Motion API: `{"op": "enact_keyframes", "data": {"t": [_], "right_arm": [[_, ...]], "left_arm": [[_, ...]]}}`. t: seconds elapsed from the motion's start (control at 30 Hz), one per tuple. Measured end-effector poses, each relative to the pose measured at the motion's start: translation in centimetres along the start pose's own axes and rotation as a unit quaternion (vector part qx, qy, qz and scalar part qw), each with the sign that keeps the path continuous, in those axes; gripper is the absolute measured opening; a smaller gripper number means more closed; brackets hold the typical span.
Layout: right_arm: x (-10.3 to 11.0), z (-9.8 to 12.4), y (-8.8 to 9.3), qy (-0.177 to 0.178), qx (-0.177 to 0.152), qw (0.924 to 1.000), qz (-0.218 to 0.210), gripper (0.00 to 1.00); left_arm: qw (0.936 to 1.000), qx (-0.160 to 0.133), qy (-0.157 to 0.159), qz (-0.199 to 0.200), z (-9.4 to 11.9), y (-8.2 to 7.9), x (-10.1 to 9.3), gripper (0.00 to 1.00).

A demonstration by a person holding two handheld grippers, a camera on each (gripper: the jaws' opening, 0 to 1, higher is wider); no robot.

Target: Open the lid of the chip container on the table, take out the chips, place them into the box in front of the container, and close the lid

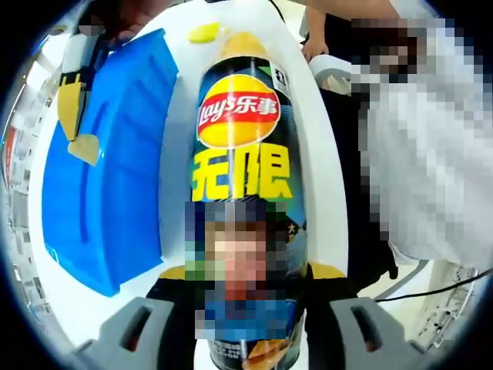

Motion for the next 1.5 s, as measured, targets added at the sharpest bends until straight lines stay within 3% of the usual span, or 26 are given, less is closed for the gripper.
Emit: {"op": "enact_keyframes", "data": {"t": [0.4, 0.57, 1.03, 1.13, 1.5], "right_arm": [[0.8, 0.3, 0.7, 0.004, 0.003, 0.9998, 0.021, 0.01], [0.5, 0.2, 0.7, 0.003, 0.010, 0.9984, 0.056, 0.03], [1.1, 1.3, 1.0, -0.001, 0.021, 0.9952, 0.096, 0.23], [1.4, 1.7, 0.8, -0.003, 0.018, 0.9968, 0.077, 0.29], [1.6, 3.0, -0.3, -0.007, 0.003, 0.9948, 0.101, 0.29]], "left_arm": [[1.0000, 0.001, -0.001, 0.000, 0.0, 0.0, -0.1, 0.55], [1.0000, 0.001, -0.002, 0.002, 0.0, 0.0, -0.1, 0.55], [1.0000, 0.001, -0.001, 0.003, 0.0, 0.0, -0.2, 0.55], [1.0000, 0.002, -0.001, 0.004, 0.0, 0.0, -0.2, 0.55], [1.0000, 0.004, 0.000, 0.004, 0.0, 0.0, -0.1, 0.55]]}}
Point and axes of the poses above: the point that each gripper's makers call its tool centre point, and the gripper's own axes: z roughly backward along the fingers, x roughly to its left, y roughly out of its underside, the point moved 3 cm from there along z, roughly backward along the fingers, and after that the axes turned 14 degrees about -x, right-handed, at the moved point
